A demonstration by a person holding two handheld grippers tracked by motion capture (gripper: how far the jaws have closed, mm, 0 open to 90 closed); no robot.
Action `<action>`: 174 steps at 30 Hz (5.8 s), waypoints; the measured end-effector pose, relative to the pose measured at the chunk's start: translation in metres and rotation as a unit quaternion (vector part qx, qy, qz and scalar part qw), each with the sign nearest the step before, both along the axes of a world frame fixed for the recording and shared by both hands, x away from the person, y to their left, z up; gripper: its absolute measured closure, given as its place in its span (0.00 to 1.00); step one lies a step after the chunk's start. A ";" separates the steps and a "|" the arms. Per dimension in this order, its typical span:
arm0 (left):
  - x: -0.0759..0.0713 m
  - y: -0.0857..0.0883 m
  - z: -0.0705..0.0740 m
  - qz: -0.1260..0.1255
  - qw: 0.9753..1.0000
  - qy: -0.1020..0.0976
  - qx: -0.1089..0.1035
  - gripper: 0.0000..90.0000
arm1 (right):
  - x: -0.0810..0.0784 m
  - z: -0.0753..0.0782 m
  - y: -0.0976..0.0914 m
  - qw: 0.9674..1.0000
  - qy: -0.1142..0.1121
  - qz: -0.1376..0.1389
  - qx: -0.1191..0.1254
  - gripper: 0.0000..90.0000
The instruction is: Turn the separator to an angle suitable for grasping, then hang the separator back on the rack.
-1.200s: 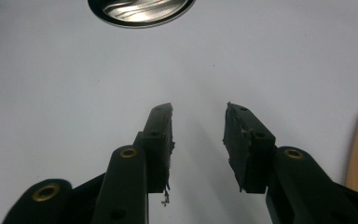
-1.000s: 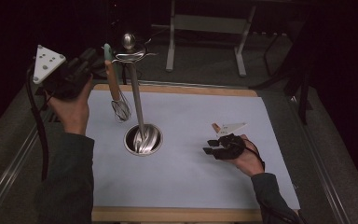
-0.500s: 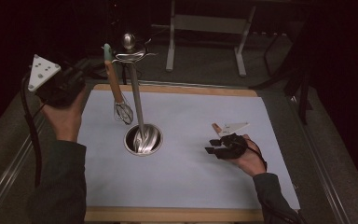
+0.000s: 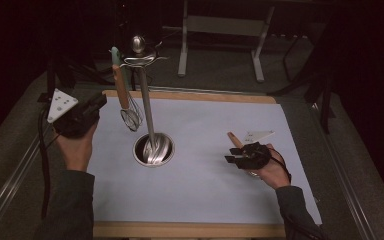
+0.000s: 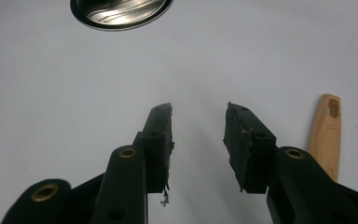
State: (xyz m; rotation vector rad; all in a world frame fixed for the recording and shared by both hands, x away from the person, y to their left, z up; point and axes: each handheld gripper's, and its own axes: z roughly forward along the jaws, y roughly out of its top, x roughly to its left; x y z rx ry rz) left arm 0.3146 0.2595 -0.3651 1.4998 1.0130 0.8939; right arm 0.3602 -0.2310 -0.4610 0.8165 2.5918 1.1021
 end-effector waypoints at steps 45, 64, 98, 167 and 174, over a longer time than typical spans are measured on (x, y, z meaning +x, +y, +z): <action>-0.036 -0.009 -0.169 -0.012 0.988 0.153 -0.031 0.83 | 0.036 -0.043 -0.053 0.984 0.044 -0.165 -0.044 0.67; -0.036 -0.012 -0.173 -0.015 0.988 0.154 -0.022 0.82 | 0.029 -0.056 -0.042 0.985 0.066 -0.153 -0.052 0.76; -0.037 -0.012 -0.174 -0.016 0.988 0.151 -0.023 0.81 | 0.040 -0.049 -0.017 0.969 0.231 -0.087 -0.026 0.77; -0.037 -0.012 -0.174 -0.016 0.988 0.148 -0.028 0.81 | 0.015 -0.009 0.016 0.996 0.083 -0.027 0.011 0.79; -0.037 -0.012 -0.174 -0.016 0.988 0.148 -0.028 0.82 | 0.012 -0.009 0.022 0.997 0.078 -0.016 0.022 0.79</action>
